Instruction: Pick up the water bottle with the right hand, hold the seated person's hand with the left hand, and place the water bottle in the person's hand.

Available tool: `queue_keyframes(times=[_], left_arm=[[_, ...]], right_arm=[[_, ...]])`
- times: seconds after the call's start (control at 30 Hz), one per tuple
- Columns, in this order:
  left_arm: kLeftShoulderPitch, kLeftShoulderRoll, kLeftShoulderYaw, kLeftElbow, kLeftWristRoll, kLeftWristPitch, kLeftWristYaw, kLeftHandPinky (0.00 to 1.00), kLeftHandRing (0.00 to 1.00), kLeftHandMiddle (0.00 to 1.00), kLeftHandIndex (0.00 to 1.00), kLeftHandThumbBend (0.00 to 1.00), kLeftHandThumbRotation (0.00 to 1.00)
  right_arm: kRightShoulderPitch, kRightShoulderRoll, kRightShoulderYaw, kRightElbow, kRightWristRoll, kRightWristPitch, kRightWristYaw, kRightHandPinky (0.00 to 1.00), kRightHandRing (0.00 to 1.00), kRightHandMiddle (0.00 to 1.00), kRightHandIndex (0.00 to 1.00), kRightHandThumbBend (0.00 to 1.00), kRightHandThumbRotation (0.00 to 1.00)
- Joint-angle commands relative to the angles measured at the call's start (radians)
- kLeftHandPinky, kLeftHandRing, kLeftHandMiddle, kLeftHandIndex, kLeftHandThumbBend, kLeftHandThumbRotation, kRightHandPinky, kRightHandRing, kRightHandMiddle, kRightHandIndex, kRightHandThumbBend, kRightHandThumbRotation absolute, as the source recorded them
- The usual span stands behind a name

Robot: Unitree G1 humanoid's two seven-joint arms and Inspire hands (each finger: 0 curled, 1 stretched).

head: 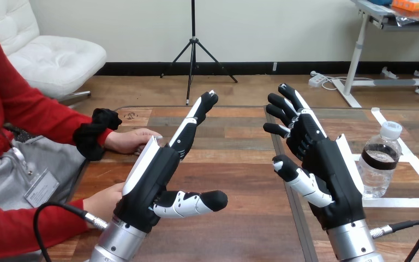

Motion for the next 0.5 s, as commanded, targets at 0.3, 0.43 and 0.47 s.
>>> queue_keyframes(times=[0.3, 0.43, 0.47], left_arm=[[-0.054, -0.004, 0.016, -0.016, -0.041, -0.012, -0.012, 1.0, 1.0, 1.0, 1.0, 1.0, 0.73], [-0.056, 0.0, 0.016, -0.011, -0.045, -0.017, -0.021, 1.0, 1.0, 1.0, 1.0, 1.0, 0.73], [-0.057, 0.001, 0.016, -0.009, -0.047, -0.019, -0.023, 1.0, 1.0, 1.0, 1.0, 1.0, 0.73]], right_arm=[[-0.074, -0.012, -0.005, -0.029, -0.018, -0.017, -0.014, 0.82, 0.9, 0.91, 0.95, 1.0, 0.69], [-0.075, -0.01, -0.007, -0.027, -0.021, -0.017, -0.018, 0.82, 0.9, 0.91, 0.95, 1.0, 0.69], [-0.075, -0.01, -0.007, -0.026, -0.021, -0.018, -0.019, 0.82, 0.9, 0.91, 0.95, 1.0, 0.69]])
